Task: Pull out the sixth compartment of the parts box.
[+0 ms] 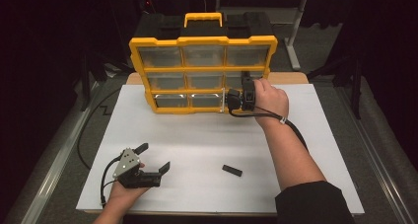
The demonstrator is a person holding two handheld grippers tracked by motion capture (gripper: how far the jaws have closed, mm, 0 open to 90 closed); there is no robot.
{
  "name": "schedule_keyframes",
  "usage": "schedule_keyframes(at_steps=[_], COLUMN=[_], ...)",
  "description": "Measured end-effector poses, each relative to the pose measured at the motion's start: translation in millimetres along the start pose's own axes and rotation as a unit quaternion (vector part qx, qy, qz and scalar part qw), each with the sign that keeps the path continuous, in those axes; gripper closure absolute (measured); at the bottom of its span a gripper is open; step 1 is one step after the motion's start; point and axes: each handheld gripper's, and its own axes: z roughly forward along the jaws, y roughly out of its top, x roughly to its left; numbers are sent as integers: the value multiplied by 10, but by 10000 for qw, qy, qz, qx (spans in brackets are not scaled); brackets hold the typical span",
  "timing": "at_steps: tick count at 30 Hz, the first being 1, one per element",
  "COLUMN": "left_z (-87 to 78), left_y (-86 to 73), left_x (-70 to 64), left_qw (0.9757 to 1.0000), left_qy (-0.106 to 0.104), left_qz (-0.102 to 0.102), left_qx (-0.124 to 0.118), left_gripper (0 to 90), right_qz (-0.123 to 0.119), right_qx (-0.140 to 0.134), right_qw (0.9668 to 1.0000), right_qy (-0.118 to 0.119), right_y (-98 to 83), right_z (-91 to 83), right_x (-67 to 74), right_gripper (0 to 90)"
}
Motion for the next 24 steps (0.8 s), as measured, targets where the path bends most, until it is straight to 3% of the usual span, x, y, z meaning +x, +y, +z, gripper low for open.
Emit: schedule_keyframes(at_steps=[24], left_z=[9], left_y=[-5], left_x=[0], left_qw=[10000], left_qy=[-6], left_qz=[-38], left_qx=[25], left_gripper=[3], right_qz=[42], right_qx=[-32], right_qw=[9999], right_qy=[113], right_y=[-35], right_z=[-185], right_x=[-31], right_gripper=[788])
